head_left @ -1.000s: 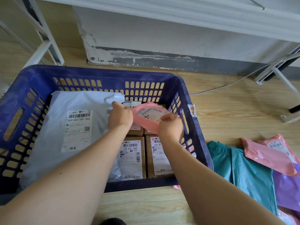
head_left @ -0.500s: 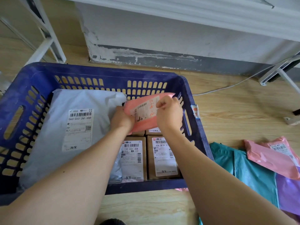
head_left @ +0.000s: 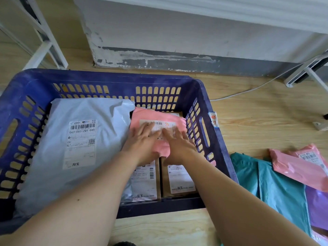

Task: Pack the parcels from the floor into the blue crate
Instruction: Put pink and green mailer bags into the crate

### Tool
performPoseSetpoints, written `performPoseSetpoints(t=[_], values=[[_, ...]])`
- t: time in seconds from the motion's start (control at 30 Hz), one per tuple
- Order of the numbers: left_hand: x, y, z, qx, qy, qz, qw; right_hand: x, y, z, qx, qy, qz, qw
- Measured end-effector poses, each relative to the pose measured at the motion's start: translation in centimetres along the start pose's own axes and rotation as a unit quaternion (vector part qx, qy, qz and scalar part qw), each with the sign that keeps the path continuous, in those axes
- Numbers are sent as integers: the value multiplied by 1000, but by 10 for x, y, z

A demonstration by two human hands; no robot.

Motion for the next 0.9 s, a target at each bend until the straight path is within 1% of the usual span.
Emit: performPoseSetpoints(t=[0.03,0.07,0.1,0.17,0.2,0.23,0.27,0.37,0.4,0.43,0.47,0.53,0.57,0.6,0.7,0.77,0.9], values=[[-6,1,1,2,16,25,1000,1,-1,0,1,-22,-4,1000],[-9,2,3,8,26,36,999,6,-2,1,1,-33,-27,999],[-9,3,4,16,30,37,999,16,-3,2,1,-35,-69,997],[-6,5,8,39,38,28,998,39,-8,7,26,-34,-182,982],[-5,5,9,47,37,26,998,47,-9,11,46,-35,-220,974],[-6,7,9,52,29,33,998,48,-8,13,59,-35,-227,971],[-9,8,9,55,19,49,997,44,-6,14,62,-33,-204,976],[-19,11,11,49,18,111,992,16,1,7,30,-19,-84,996],[-21,12,11,45,27,120,991,14,1,4,18,-17,-75,997],[-20,13,11,46,29,116,992,17,2,1,6,-19,-87,996],[-17,13,12,53,26,96,994,25,1,0,-2,-23,-112,993],[-9,14,18,78,18,29,996,38,2,2,-2,-25,-162,986],[-6,14,20,86,21,1,996,40,4,4,6,-19,-172,985],[-5,14,22,85,28,-10,996,38,7,6,14,-10,-168,986],[-11,17,24,80,42,27,996,25,14,0,17,20,-140,990],[-9,18,25,88,40,50,994,23,15,-5,19,47,-139,989],[-7,21,28,81,41,57,994,28,7,-4,23,40,-132,990]])
Point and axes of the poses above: each hand's wrist, its own y-axis towards the middle knuckle, its own x-axis out of the back of the hand, z = x × y, the point moved 8 cm from there along y, towards the middle knuckle, and after that the axes turned 15 degrees about y, right-handed, at the moved point
